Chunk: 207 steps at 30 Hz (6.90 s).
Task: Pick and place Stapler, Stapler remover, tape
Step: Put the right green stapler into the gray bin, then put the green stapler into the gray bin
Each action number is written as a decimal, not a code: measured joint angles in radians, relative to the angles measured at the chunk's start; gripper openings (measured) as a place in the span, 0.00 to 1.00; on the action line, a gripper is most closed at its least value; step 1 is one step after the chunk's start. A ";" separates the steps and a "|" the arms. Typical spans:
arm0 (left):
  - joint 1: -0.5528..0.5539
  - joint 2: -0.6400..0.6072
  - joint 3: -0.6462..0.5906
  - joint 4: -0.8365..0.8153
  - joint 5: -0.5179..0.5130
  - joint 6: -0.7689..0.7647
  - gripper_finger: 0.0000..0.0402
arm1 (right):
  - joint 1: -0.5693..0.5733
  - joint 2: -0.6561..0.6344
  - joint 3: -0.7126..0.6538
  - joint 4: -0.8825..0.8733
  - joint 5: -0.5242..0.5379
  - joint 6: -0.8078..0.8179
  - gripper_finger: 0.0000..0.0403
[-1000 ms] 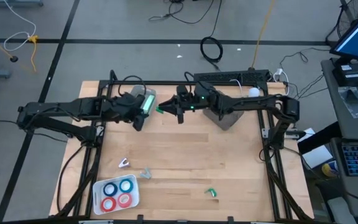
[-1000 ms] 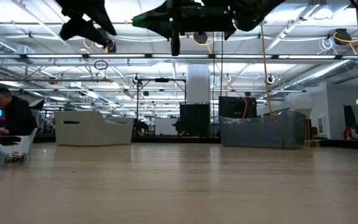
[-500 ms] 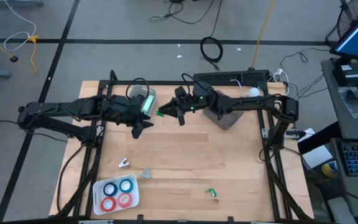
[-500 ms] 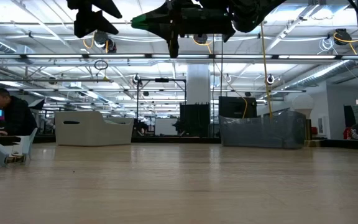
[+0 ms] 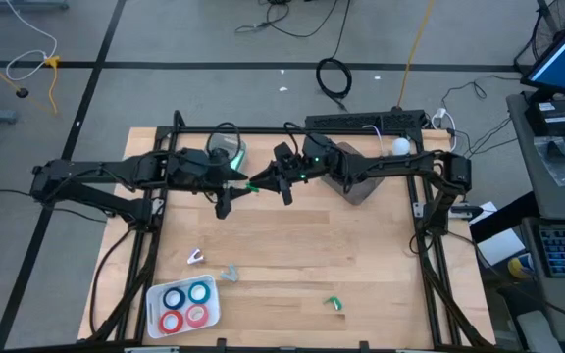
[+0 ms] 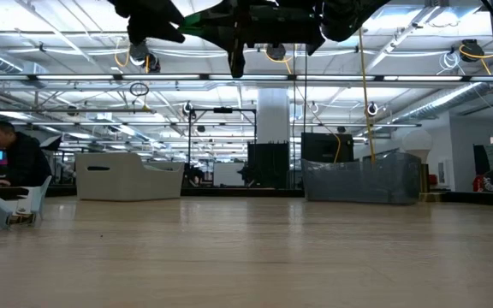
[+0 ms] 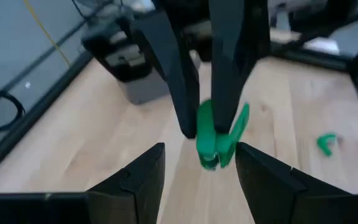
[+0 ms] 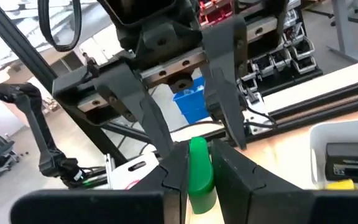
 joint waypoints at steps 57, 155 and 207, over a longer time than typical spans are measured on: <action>-0.073 0.057 -0.001 0.032 -0.064 0.023 0.30 | 0.005 0.000 -0.001 -0.052 -0.004 0.035 0.13; 0.251 -0.213 -0.198 0.050 0.298 -0.388 0.30 | 0.079 -0.512 -0.001 -1.091 -0.028 -0.430 0.32; 0.007 -0.220 -0.199 0.105 0.414 -0.090 0.30 | 0.692 -0.207 -0.453 -0.619 0.028 0.948 0.32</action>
